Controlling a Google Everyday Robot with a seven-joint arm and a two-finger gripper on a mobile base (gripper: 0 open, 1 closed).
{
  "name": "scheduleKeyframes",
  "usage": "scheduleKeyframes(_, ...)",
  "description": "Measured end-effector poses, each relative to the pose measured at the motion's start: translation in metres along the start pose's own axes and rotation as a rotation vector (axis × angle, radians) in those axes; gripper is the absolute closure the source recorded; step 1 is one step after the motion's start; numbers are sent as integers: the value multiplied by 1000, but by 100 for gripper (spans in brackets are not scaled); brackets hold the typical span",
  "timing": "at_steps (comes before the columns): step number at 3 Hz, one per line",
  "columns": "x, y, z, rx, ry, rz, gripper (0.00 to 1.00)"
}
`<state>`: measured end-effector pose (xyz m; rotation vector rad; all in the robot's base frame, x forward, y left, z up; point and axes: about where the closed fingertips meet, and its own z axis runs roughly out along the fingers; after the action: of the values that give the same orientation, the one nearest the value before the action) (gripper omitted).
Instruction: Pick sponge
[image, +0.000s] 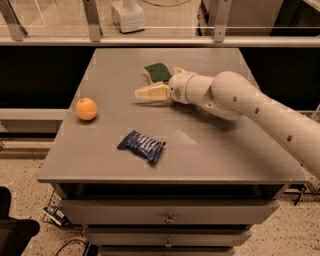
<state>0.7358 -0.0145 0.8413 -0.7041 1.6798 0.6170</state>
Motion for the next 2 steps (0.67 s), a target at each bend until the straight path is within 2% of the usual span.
scheduleKeyframes(1, 14, 5, 6, 10, -12, 32, 17)
scheduleKeyframes(2, 11, 6, 6, 12, -14, 33, 40)
